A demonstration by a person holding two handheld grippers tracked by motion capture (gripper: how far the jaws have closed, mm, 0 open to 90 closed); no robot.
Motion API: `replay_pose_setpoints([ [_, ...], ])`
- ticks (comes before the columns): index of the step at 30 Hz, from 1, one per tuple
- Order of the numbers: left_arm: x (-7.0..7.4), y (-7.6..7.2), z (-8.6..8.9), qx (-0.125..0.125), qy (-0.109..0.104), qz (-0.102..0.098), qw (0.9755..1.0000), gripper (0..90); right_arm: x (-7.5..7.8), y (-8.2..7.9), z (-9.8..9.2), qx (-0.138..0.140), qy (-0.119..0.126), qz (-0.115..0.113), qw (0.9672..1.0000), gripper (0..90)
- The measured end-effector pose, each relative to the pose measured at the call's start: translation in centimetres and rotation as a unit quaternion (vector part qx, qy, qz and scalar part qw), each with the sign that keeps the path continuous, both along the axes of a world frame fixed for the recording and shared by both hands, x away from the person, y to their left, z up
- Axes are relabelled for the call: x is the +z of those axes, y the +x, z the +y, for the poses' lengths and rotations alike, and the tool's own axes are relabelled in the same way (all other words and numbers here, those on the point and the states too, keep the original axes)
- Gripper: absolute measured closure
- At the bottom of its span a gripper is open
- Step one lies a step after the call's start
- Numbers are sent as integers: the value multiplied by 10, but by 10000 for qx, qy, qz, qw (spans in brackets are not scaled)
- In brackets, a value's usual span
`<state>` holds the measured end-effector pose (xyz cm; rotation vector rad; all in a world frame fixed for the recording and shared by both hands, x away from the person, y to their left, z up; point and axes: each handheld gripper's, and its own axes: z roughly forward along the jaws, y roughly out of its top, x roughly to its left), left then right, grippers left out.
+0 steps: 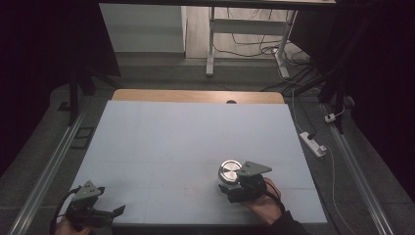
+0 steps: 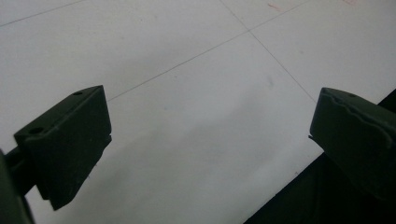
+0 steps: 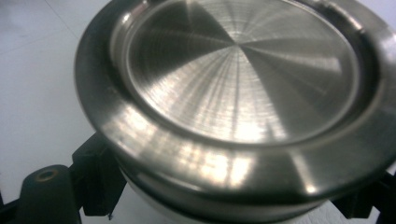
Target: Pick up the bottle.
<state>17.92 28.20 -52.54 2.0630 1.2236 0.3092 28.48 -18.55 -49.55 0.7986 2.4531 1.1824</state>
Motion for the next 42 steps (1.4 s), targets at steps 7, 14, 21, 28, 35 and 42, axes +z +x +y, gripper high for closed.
replay_pose_setpoints([
  [7, 0, 0, 0, 1, -3, 3, 10000, 0, 7, 2, 6, 102, 56, -46, 9999, 151],
  [14, 0, 0, 0, 2, -8, 15, 10000, 0, 12, 6, 14, 155, 114, -71, 9998, 151],
  [21, 0, 0, 0, 4, -14, 23, 10000, 0, 14, 10, 23, 230, 187, -46, 9996, 151],
  [28, 0, 1, 0, 7, -16, 29, 10000, 0, 15, 15, 34, 319, 221, -25, 9992, 151],
  [35, 0, 1, 0, 9, -17, 41, 10000, 0, 17, 19, 42, 349, 273, -81, 9990, 151],
  [42, 0, 1, 1, 17, -18, 38, 10000, 0, 18, 24, 51, 390, 227, -131, 9989, 151],
])
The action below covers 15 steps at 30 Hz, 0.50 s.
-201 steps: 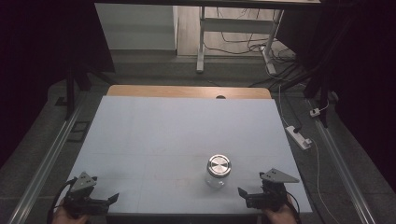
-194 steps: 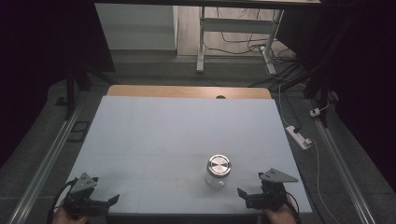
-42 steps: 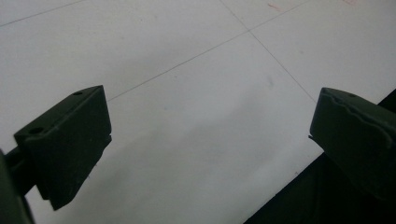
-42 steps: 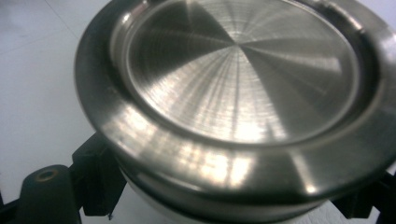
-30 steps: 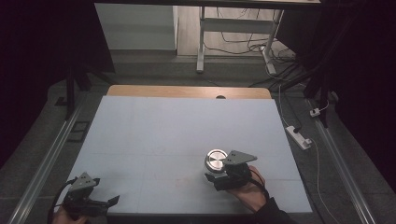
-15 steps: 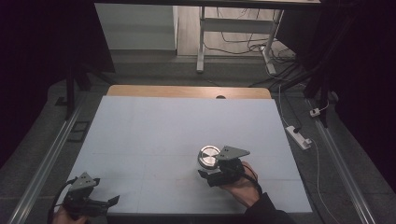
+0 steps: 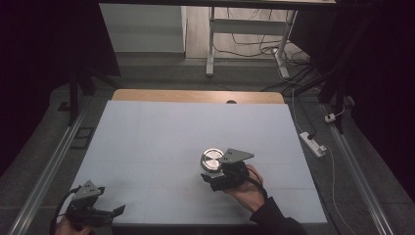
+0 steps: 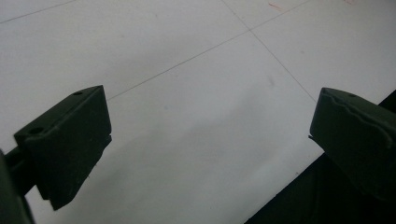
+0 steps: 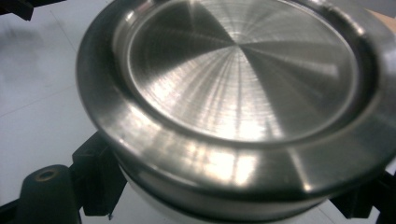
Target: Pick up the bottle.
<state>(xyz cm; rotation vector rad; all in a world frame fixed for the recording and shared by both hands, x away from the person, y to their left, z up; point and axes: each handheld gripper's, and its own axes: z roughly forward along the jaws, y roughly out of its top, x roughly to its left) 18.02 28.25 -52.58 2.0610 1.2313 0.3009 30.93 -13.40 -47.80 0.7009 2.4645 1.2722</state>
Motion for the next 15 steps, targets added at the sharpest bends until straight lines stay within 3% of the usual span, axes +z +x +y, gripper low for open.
replay_pose_setpoints([
  [15, 0, 0, 1, 4, -19, 8, 10000, 0, -2, 8, 18, 39, -133, -2, 9999, 151],
])
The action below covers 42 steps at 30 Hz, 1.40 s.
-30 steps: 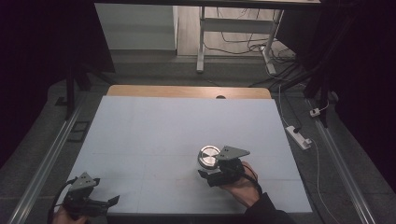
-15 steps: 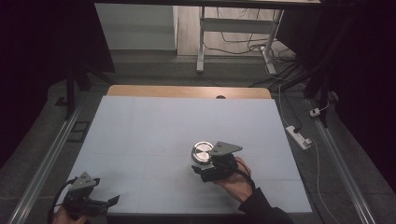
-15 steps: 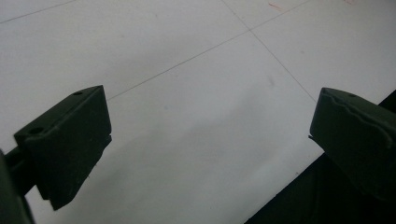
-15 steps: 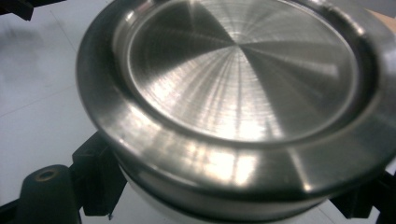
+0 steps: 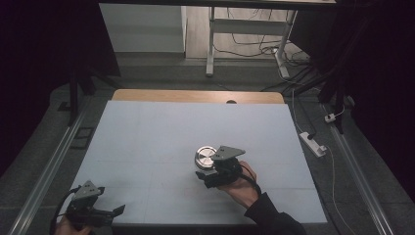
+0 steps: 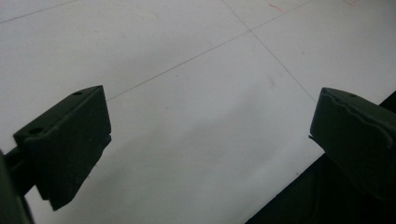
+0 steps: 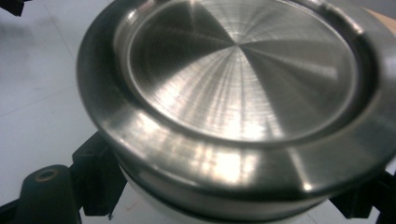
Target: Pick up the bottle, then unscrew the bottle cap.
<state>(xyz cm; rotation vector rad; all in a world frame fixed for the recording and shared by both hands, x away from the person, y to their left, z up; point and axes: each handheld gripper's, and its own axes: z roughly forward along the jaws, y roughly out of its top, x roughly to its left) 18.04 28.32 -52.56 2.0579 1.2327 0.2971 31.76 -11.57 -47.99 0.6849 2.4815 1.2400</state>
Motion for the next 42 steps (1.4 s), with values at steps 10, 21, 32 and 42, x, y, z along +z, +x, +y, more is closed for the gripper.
replay_pose_setpoints([
  [10, 0, 0, 0, -2, -5, 1, 10000, 0, 0, 5, 14, 40, 22, 15, 10000, 151],
  [21, 0, 0, 0, -4, -16, -6, 10000, 0, -2, 7, 31, 163, -68, -55, 9998, 152],
  [32, 1, 1, 2, -10, -156, 15, 9999, 0, -2, 8, 29, 171, -69, -32, 9998, 151],
  [42, 8, 4, -1, -175, -285, -166, 9993, 0, -1, 7, 29, 227, -74, -42, 9997, 151],
])
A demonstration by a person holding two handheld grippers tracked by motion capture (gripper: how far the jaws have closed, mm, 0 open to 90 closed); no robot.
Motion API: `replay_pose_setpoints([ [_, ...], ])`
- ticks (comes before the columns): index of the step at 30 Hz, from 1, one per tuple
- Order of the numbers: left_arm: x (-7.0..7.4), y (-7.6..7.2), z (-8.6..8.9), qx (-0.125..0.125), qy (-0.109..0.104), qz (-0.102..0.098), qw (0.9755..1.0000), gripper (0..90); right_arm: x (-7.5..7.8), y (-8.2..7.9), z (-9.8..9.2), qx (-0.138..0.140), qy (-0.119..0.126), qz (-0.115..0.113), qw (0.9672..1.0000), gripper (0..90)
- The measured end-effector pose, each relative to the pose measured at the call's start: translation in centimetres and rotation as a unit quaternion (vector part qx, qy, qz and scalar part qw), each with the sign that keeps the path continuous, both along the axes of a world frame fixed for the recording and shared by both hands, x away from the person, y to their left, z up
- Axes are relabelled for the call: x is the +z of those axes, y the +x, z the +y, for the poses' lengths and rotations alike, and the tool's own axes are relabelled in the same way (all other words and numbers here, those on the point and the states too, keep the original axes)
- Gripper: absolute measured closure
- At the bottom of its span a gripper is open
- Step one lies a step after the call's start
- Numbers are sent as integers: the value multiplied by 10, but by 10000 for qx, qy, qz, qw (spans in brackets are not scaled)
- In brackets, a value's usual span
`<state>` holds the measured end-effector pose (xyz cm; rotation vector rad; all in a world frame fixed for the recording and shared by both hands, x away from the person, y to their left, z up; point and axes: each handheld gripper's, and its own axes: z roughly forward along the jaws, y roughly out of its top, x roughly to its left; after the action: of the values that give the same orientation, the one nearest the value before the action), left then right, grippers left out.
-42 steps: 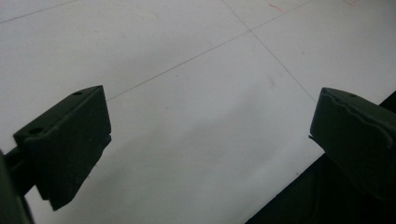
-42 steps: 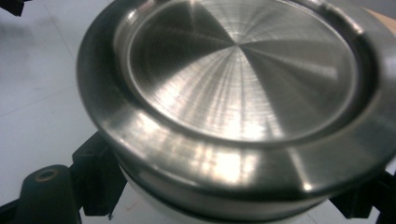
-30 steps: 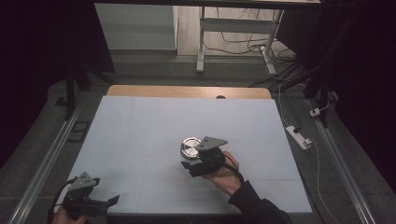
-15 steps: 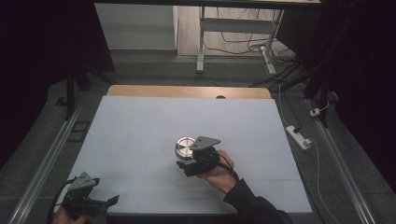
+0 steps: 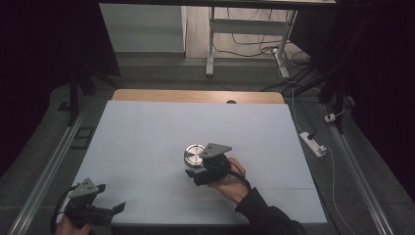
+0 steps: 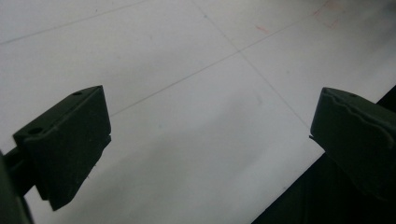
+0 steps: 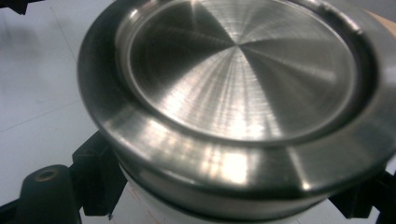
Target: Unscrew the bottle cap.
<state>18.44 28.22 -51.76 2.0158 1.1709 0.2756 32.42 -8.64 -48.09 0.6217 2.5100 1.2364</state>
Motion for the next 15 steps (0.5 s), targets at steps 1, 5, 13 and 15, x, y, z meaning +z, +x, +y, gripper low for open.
replay_pose_setpoints([
  [1, 1, 1, -1, -80, -39, 2, 10000, 0, 0, 0, 0, 6, -3, 8, 10000, 151],
  [5, 5, 6, -8, -480, -289, 31, 9984, 0, 0, -1, 0, 17, -17, 13, 10000, 151],
  [13, 12, 18, -19, -884, -460, -117, 9950, 0, 1, -2, 1, 75, 1, 2, 10000, 151],
  [15, 14, 21, -21, -959, -552, -189, 9937, 0, 1, -3, 1, 86, 14, 15, 10000, 152],
])
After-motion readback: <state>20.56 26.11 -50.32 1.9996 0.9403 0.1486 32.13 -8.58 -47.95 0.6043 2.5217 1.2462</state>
